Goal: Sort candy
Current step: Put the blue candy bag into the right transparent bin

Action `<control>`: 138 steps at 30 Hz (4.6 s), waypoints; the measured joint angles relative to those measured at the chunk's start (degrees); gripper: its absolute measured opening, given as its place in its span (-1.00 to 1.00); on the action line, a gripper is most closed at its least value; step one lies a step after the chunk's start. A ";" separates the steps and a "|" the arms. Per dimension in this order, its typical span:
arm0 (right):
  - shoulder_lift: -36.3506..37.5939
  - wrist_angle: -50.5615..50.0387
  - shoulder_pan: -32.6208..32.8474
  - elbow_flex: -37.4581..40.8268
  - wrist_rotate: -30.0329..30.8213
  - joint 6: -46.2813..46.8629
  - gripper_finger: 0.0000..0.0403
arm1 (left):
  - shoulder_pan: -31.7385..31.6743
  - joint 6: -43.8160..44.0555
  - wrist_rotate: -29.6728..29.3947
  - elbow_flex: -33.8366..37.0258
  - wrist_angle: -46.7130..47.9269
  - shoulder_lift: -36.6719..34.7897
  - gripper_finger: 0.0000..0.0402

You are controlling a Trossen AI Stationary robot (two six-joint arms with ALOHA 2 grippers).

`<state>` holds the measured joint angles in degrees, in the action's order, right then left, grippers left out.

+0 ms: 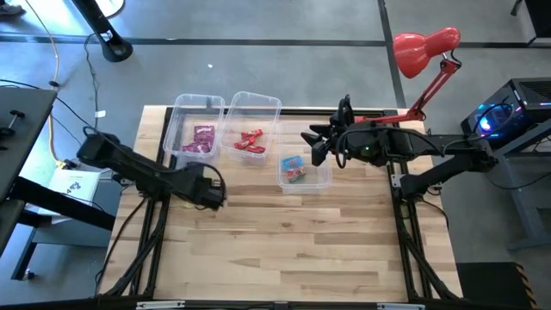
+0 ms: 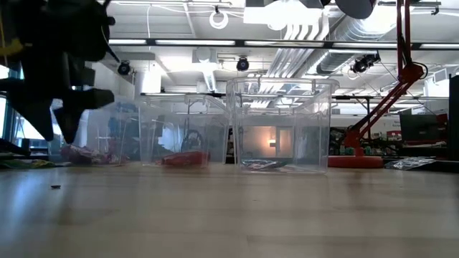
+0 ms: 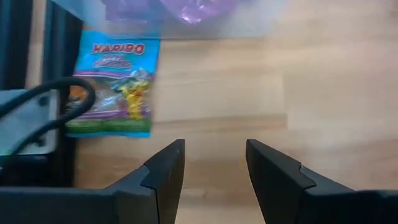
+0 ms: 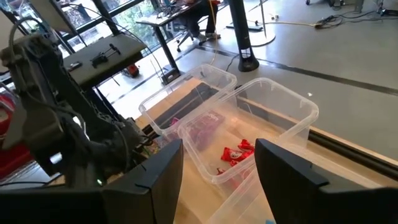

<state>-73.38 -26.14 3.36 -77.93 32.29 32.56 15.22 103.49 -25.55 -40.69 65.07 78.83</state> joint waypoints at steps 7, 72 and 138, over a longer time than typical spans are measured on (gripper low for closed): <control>0.00 -0.75 0.00 0.00 -1.48 0.17 -0.04 | 1.15 25.31 -2.94 0.57 3.32 8.18 -0.25; -0.15 -7.95 -7.08 0.00 -10.46 3.20 -0.04 | -34.56 -80.77 11.29 -2.21 5.32 13.53 -0.33; 3.06 0.64 -6.69 0.02 -11.91 -4.50 -0.04 | -15.84 -82.99 36.15 -30.56 -41.04 0.21 -1.00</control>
<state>-70.32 -25.49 -3.33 -77.91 20.38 28.05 -0.62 20.50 10.60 -71.24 24.03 79.04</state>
